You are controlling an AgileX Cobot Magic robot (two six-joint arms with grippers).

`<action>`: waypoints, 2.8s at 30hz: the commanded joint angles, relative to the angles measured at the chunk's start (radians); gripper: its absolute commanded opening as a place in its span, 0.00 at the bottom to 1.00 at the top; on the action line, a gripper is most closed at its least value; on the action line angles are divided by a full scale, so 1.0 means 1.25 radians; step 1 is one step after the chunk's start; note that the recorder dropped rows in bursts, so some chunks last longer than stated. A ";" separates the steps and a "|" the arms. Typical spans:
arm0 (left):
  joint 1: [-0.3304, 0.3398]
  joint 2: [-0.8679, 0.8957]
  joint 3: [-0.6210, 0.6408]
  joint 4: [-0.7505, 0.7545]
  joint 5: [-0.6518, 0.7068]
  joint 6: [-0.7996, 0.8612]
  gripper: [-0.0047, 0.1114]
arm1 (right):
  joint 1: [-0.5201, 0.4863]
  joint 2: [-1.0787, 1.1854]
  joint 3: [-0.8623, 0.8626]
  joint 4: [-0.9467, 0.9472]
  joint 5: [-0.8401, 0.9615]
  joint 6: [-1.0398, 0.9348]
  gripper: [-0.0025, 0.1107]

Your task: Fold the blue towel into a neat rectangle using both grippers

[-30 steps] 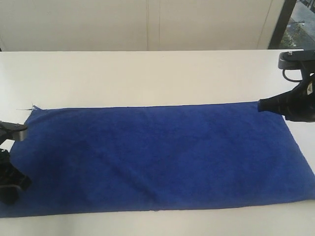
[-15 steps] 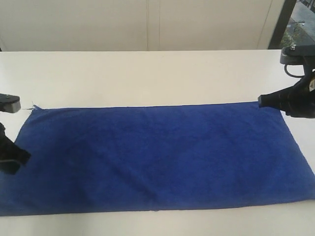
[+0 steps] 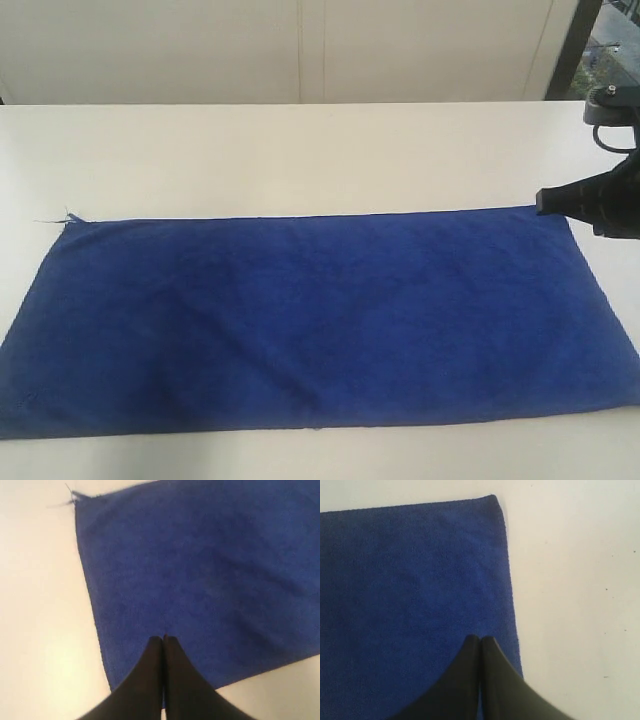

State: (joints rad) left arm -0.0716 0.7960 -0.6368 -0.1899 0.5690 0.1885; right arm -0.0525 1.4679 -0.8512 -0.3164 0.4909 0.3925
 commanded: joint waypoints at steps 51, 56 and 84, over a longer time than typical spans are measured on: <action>-0.001 -0.310 0.016 -0.008 0.091 -0.007 0.04 | -0.142 0.508 -0.371 0.325 -0.105 -0.333 0.02; -0.001 -0.310 0.016 -0.008 0.091 -0.007 0.04 | -0.155 0.528 -0.371 0.311 -0.130 -0.333 0.02; -0.001 -0.310 0.016 -0.008 0.091 -0.006 0.04 | -0.222 0.392 -0.369 0.319 -0.039 -0.306 0.02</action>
State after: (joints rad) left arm -0.0716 0.4133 -0.6236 -0.1899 0.6769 0.1885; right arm -0.3204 2.0203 -1.3149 0.0842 0.3775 0.0067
